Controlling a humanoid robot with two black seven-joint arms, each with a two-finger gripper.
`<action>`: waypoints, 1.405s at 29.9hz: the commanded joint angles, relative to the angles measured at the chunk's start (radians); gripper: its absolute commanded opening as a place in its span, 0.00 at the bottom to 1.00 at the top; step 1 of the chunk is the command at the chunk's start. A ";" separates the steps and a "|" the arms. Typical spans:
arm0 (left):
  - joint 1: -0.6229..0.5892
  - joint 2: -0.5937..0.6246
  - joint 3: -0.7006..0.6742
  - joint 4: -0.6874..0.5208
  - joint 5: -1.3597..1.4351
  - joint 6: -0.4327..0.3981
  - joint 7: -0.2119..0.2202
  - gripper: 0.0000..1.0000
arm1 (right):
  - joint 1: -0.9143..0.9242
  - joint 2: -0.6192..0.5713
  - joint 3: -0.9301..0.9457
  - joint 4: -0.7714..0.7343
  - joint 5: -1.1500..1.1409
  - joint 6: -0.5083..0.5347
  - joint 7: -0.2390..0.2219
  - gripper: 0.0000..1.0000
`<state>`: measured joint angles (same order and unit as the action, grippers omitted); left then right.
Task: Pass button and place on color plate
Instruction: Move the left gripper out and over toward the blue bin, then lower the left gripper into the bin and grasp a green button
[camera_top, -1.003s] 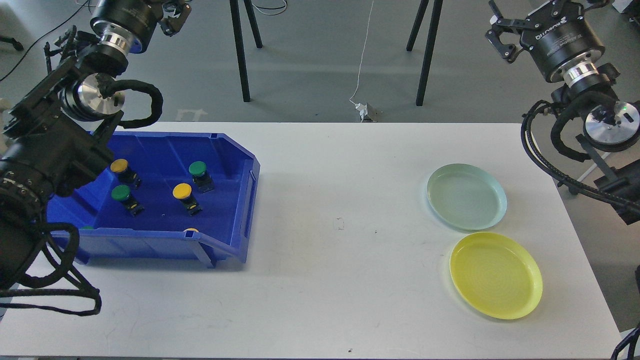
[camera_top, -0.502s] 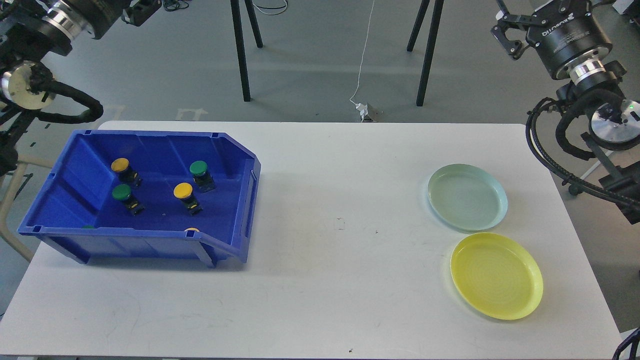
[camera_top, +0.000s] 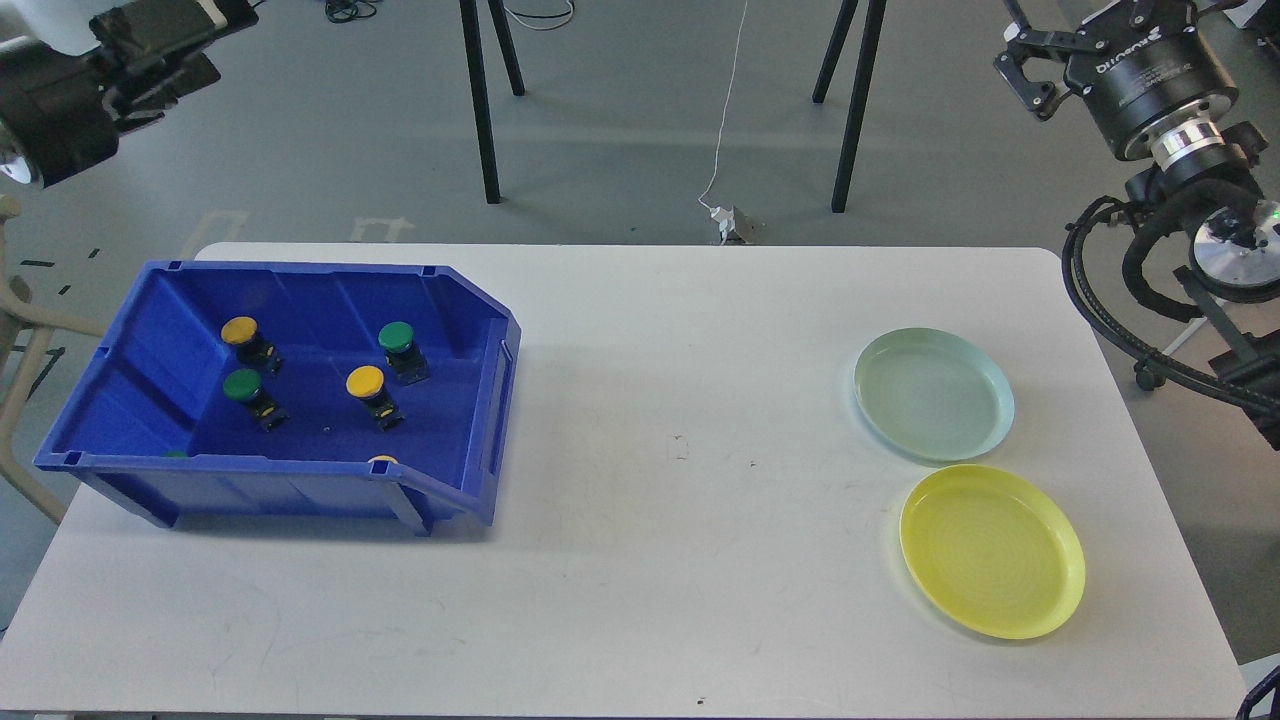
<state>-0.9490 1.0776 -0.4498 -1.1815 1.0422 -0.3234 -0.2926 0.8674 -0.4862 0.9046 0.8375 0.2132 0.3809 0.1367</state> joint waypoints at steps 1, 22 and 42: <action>0.050 0.022 0.013 -0.013 0.114 0.001 -0.020 0.94 | -0.004 0.000 0.000 0.000 0.000 -0.001 0.000 1.00; 0.148 -0.171 0.281 0.275 0.619 0.194 -0.077 0.88 | -0.010 -0.008 -0.004 0.002 -0.002 -0.001 0.000 1.00; 0.151 -0.369 0.378 0.565 0.618 0.241 -0.085 0.88 | -0.011 -0.003 -0.007 0.000 -0.002 -0.002 0.000 1.00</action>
<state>-0.7982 0.7277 -0.0824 -0.6381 1.6599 -0.0978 -0.3771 0.8562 -0.4911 0.8973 0.8387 0.2116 0.3787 0.1367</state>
